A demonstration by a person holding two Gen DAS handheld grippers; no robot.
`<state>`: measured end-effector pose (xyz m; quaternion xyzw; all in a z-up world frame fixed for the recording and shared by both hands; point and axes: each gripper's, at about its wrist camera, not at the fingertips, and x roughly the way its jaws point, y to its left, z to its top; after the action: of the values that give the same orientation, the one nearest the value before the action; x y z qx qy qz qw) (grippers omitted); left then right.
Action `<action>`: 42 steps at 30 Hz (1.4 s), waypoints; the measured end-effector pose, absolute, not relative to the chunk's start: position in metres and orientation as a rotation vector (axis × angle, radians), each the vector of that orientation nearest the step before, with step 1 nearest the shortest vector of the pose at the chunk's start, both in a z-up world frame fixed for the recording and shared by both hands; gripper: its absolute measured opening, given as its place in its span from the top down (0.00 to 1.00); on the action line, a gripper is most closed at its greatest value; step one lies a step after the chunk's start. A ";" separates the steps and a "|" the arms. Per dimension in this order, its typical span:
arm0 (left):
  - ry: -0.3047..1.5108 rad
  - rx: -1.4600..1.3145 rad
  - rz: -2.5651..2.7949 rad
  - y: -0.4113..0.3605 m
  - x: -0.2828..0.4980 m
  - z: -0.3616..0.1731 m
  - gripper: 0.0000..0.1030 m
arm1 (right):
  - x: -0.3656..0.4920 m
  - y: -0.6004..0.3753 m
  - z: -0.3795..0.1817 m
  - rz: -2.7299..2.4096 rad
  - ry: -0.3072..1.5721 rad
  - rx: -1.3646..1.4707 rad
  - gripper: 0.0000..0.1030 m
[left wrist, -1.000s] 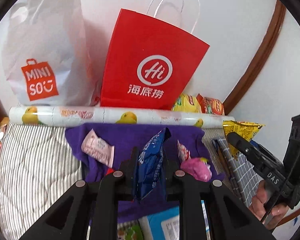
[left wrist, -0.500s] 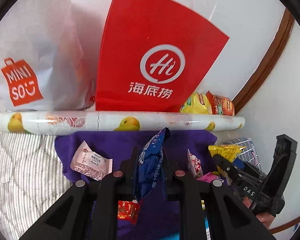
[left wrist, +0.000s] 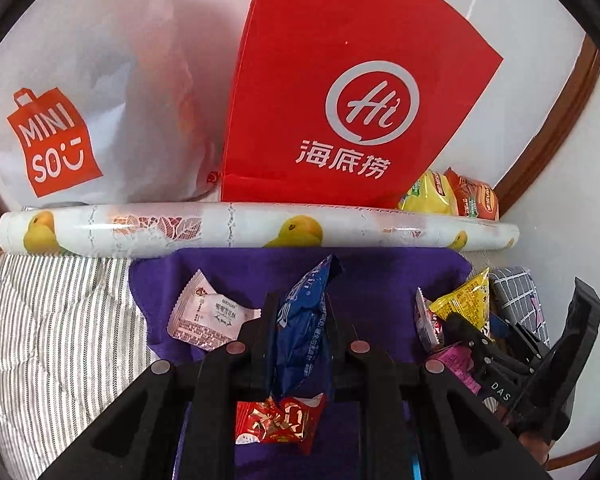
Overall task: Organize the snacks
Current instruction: 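Carry the yellow bag and blue packet over the purple towel, then open both tools to drop the yellow bag and blue packet onto the towel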
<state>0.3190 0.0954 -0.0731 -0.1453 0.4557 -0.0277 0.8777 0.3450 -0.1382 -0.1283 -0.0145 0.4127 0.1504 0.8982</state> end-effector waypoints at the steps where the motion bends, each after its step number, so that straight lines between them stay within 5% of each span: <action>1: 0.954 -0.304 -0.057 0.096 0.318 -0.074 0.83 | 0.344 -0.137 -0.127 0.321 0.851 -0.029 0.47; 16: 1.045 -0.294 -0.041 0.086 0.327 -0.099 0.83 | 0.331 -0.136 -0.105 0.388 0.770 0.009 0.29; 42: 1.199 -0.353 -0.078 0.075 0.337 -0.132 0.83 | 0.331 -0.145 -0.098 0.417 0.765 0.082 0.28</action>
<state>0.3365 0.0753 -0.1318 -0.1653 0.5611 -0.0364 0.8102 0.3307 -0.1454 -0.0982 0.0395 0.3703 0.2021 0.9058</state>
